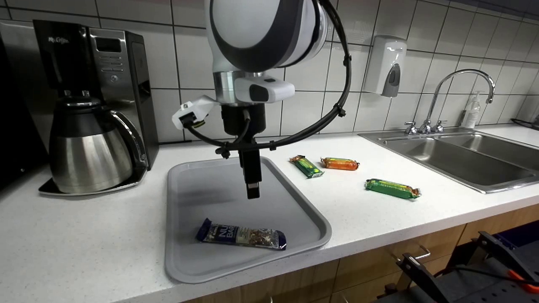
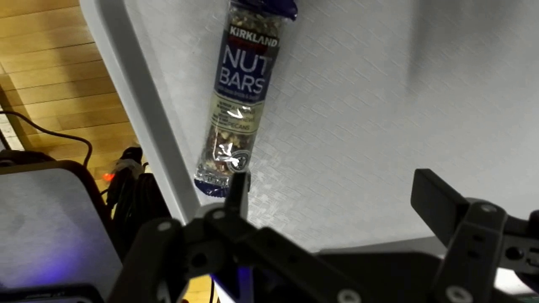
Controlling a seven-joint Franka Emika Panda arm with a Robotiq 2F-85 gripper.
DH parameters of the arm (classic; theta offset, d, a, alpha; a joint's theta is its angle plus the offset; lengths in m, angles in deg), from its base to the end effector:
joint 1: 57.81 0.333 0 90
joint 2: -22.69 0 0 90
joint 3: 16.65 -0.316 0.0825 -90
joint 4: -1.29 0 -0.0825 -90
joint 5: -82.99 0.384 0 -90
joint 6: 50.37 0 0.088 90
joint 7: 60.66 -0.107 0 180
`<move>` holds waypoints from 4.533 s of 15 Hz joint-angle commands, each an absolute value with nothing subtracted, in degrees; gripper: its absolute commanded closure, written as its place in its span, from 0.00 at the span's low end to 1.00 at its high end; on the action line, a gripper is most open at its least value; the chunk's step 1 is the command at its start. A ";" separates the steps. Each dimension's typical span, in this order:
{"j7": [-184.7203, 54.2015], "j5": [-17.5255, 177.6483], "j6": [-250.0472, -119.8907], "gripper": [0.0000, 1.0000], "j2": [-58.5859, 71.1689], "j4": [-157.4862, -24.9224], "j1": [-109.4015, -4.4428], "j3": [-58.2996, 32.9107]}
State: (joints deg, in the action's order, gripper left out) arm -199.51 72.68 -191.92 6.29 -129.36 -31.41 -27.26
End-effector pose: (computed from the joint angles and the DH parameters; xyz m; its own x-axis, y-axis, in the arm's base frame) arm 0.4173 0.3174 0.2231 -0.0641 -0.9930 0.0991 -0.9975 0.0668 0.0245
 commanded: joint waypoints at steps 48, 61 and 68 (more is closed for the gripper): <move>-210.76 72.47 -198.56 0.00 -0.54 -130.99 -21.05 -21.66; -210.50 75.46 -199.75 0.00 -0.68 -131.36 -15.83 -18.01; -210.47 76.39 -200.35 0.44 -0.83 -131.50 -14.71 -16.90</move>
